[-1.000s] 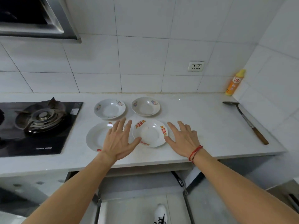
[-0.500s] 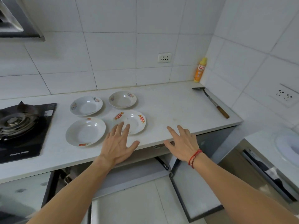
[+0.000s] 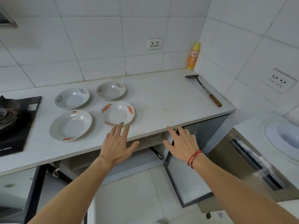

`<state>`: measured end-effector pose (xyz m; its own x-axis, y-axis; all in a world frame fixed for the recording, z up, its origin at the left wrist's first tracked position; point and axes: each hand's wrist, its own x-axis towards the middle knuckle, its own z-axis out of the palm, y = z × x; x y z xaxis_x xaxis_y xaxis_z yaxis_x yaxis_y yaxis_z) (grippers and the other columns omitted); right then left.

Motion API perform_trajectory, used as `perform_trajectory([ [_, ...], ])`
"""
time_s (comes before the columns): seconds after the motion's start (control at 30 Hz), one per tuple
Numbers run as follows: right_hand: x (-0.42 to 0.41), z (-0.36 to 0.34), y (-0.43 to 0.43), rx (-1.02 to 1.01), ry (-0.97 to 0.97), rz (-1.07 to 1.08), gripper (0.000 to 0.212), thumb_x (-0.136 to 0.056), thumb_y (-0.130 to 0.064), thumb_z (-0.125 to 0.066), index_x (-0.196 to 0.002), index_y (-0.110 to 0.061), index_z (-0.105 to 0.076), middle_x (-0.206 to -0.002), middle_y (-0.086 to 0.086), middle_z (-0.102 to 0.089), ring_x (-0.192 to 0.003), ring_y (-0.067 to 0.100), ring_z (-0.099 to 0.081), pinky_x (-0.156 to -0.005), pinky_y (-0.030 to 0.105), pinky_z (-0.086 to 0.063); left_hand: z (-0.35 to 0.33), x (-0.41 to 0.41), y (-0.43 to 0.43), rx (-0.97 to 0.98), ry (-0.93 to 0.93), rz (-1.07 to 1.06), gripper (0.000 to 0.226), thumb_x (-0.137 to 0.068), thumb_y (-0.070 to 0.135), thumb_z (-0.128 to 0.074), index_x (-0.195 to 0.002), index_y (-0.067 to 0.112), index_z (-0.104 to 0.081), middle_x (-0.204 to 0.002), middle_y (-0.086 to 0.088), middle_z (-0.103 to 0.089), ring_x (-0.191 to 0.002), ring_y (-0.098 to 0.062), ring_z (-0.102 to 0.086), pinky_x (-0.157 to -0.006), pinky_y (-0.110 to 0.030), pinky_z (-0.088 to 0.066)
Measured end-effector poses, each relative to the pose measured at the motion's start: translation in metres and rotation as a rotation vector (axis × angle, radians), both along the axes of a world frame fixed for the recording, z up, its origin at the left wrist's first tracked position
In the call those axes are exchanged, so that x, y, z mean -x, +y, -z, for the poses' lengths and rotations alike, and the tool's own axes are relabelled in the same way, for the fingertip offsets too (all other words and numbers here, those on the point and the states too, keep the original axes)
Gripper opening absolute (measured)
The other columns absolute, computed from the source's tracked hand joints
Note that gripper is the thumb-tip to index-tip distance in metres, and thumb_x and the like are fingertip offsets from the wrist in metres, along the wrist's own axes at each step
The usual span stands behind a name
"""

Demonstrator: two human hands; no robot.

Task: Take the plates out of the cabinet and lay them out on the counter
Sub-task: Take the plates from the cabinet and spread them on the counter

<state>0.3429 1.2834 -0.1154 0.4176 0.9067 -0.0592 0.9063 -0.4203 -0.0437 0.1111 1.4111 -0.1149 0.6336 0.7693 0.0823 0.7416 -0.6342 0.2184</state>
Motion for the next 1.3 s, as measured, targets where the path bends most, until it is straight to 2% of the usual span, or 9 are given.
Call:
perform_trajectory([
  [0.1, -0.004, 0.013, -0.004, -0.02, 0.002, -0.013, 0.067, -0.092, -0.06, -0.033, -0.151, -0.029, -0.028, -0.141, 0.015, -0.043, -0.115, 0.033, -0.049, -0.087, 0.045, -0.047, 0.01, -0.004, -0.004, 0.003, 0.036, 0.018, 0.082, -0.087, 0.07, -0.035, -0.15, 0.018, -0.03, -0.158, -0.011, -0.028, -0.144, -0.032, -0.026, -0.112, -0.046, -0.031],
  [0.27, -0.009, 0.056, -0.006, 0.016, 0.008, -0.037, 0.066, -0.092, -0.061, -0.034, -0.149, -0.028, -0.032, -0.144, 0.017, -0.043, -0.12, 0.034, -0.049, -0.09, 0.047, -0.047, 0.051, -0.011, -0.01, 0.03, 0.07, 0.073, 0.08, -0.086, 0.069, -0.036, -0.145, 0.015, -0.038, -0.153, -0.013, -0.036, -0.139, -0.033, -0.037, -0.11, -0.046, -0.036],
  [0.4, -0.013, 0.099, -0.001, 0.022, 0.009, -0.046, 0.064, -0.092, -0.058, -0.039, -0.148, -0.026, -0.037, -0.139, 0.017, -0.049, -0.113, 0.033, -0.053, -0.084, 0.045, -0.048, 0.092, -0.02, -0.004, 0.061, 0.095, 0.084, 0.081, -0.085, 0.068, -0.034, -0.145, 0.013, -0.039, -0.15, -0.011, -0.04, -0.136, -0.03, -0.04, -0.107, -0.044, -0.04],
  [0.6, -0.035, 0.177, 0.035, -0.012, 0.024, -0.027, 0.066, -0.093, -0.059, -0.039, -0.149, -0.026, -0.033, -0.141, 0.015, -0.047, -0.116, 0.032, -0.052, -0.085, 0.044, -0.047, 0.176, -0.042, 0.027, 0.086, 0.086, 0.069, 0.082, -0.085, 0.068, -0.032, -0.147, 0.013, -0.037, -0.152, -0.009, -0.039, -0.138, -0.029, -0.038, -0.107, -0.044, -0.041],
  [0.8, -0.058, 0.267, 0.082, -0.054, 0.03, -0.006, 0.068, -0.092, -0.061, -0.034, -0.15, -0.026, -0.031, -0.144, 0.015, -0.045, -0.122, 0.033, -0.049, -0.09, 0.046, -0.046, 0.273, -0.077, 0.067, 0.088, 0.081, 0.068, 0.08, -0.084, 0.068, -0.03, -0.142, 0.015, -0.04, -0.143, -0.008, -0.045, -0.123, -0.03, -0.047, -0.098, -0.042, -0.046],
  [0.97, -0.077, 0.339, 0.117, -0.057, 0.047, 0.033, 0.068, -0.091, -0.062, -0.036, -0.149, -0.027, -0.032, -0.141, 0.016, -0.047, -0.123, 0.034, -0.048, -0.092, 0.047, -0.047, 0.343, -0.103, 0.104, 0.106, 0.018, 0.063, 0.079, -0.083, 0.069, -0.031, -0.145, 0.021, -0.034, -0.153, -0.003, -0.033, -0.138, -0.027, -0.033, -0.101, -0.044, -0.043],
  [1.1, -0.093, 0.385, 0.145, -0.089, 0.054, 0.064, 0.068, -0.091, -0.062, -0.038, -0.149, -0.027, -0.031, -0.137, 0.013, -0.049, -0.122, 0.033, -0.048, -0.091, 0.046, -0.049, 0.39, -0.123, 0.133, 0.096, -0.032, 0.061, 0.075, -0.088, 0.063, -0.042, -0.148, 0.019, -0.03, -0.155, -0.005, -0.03, -0.141, -0.026, -0.029, -0.104, -0.043, -0.039],
  [1.2, -0.104, 0.414, 0.164, -0.105, 0.083, 0.086, 0.067, -0.093, -0.06, -0.039, -0.15, -0.027, -0.028, -0.139, 0.014, -0.047, -0.125, 0.034, -0.046, -0.094, 0.047, -0.047, 0.421, -0.137, 0.153, 0.087, -0.036, 0.053, 0.077, -0.09, 0.063, -0.041, -0.15, 0.019, -0.026, -0.157, -0.004, -0.026, -0.144, -0.024, -0.024, -0.111, -0.04, -0.032],
  [1.3, -0.116, 0.438, 0.182, -0.135, 0.162, 0.114, 0.068, -0.093, -0.058, -0.041, -0.152, -0.027, -0.024, -0.142, 0.016, -0.043, -0.129, 0.037, -0.042, -0.097, 0.049, -0.047, 0.446, -0.152, 0.173, 0.159, -0.097, 0.02, 0.079, -0.089, 0.066, -0.04, -0.152, 0.02, -0.024, -0.158, -0.003, -0.024, -0.145, -0.024, -0.022, -0.115, -0.041, -0.03],
])
